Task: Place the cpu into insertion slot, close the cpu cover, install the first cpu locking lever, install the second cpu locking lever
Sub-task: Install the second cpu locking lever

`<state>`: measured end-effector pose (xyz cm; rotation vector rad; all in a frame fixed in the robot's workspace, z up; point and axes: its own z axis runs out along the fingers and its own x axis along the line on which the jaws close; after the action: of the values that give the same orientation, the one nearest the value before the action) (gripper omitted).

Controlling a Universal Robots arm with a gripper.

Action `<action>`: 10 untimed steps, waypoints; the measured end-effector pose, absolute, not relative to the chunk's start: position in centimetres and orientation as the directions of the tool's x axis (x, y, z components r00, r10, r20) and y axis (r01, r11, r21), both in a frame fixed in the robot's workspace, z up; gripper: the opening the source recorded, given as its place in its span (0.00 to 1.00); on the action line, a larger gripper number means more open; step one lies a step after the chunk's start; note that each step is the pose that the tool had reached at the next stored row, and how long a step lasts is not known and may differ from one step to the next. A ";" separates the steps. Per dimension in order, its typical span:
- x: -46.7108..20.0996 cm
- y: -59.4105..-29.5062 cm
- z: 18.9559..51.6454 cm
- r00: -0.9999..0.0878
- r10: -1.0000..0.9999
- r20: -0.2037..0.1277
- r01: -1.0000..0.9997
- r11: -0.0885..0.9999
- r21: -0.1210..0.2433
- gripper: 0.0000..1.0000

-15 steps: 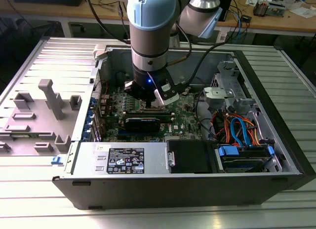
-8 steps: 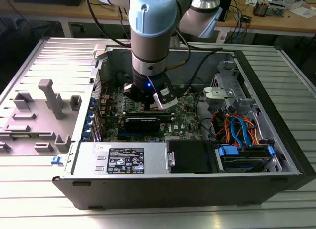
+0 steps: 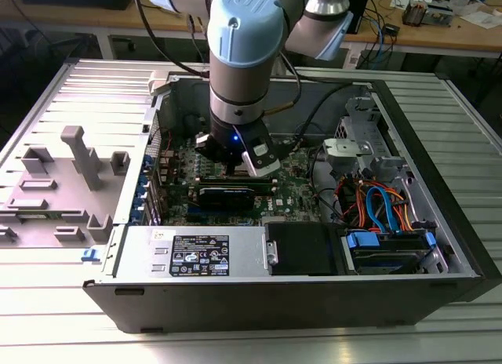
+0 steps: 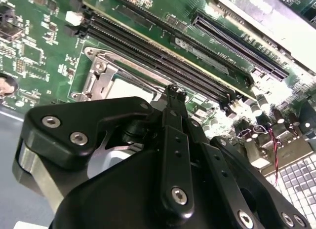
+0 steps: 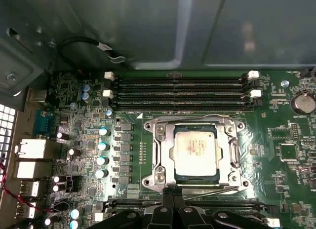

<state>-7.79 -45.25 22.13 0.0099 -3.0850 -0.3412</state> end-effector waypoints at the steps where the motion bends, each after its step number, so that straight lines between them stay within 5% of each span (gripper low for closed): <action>1: -7.8 -45.3 22.1 -0.999 -0.011 0.039 -0.002 0.976 0.219 0.11; 10: -8.0 -45.3 21.8 -0.999 -0.015 0.044 -0.005 0.975 0.223 0.11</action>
<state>-8.03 -45.26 21.75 0.0150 -3.0763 -0.3468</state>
